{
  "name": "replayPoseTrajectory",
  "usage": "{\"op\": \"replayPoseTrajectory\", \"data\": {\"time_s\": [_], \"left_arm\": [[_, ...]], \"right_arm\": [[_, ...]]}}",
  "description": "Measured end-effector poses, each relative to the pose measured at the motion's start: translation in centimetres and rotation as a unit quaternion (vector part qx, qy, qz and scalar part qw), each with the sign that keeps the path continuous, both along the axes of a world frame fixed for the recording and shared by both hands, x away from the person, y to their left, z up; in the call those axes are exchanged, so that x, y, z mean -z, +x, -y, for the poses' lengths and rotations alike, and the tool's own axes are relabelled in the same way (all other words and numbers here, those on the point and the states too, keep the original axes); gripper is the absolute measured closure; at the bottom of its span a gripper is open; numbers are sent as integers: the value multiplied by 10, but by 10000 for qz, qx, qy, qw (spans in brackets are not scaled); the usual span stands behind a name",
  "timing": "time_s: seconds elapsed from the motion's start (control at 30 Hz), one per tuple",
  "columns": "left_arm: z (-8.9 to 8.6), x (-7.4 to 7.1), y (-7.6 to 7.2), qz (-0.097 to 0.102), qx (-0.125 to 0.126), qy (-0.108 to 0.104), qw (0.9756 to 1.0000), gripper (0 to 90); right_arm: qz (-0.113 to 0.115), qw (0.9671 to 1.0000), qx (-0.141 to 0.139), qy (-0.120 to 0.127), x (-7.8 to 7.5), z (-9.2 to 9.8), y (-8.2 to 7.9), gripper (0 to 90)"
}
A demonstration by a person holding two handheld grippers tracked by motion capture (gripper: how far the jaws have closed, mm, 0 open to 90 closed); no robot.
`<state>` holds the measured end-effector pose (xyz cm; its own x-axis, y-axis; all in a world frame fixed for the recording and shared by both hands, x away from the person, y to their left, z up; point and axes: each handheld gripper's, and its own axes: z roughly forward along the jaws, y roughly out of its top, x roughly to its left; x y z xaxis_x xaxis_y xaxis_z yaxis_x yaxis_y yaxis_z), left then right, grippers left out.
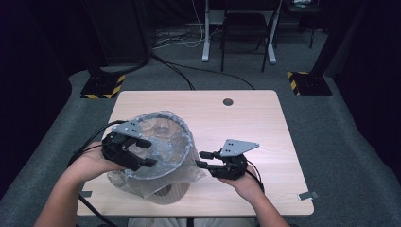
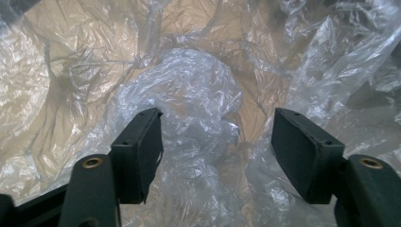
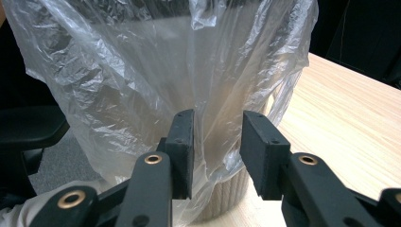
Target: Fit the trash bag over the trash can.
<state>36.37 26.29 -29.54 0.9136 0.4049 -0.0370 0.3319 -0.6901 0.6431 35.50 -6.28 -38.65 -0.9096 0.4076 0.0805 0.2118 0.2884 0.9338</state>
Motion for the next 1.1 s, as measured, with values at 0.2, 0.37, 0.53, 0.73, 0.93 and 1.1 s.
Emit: {"op": "replayPoseTrajectory", "data": {"time_s": [0.2,0.37,0.53,0.73,0.93,1.1], "left_arm": [[-4,1,1,-70,-90,-40,9999,340],[-4,2,3,-209,-146,3,9997,350],[-2,2,5,-410,-146,108,9990,377],[-5,0,3,-164,-56,-57,9998,320],[-22,-13,-10,524,-135,-797,9953,273],[-48,-25,-17,1117,-611,-1348,9827,259]], "right_arm": [[13,10000,-14,-2,-1,0,-1,644],[26,10000,9,9,-1,1,-1,643],[22,10000,22,10,0,1,-2,641],[36,10000,32,13,-1,1,-3,624],[19,9998,154,120,-6,5,-6,471],[114,9990,316,278,-16,16,-9,389]]}}
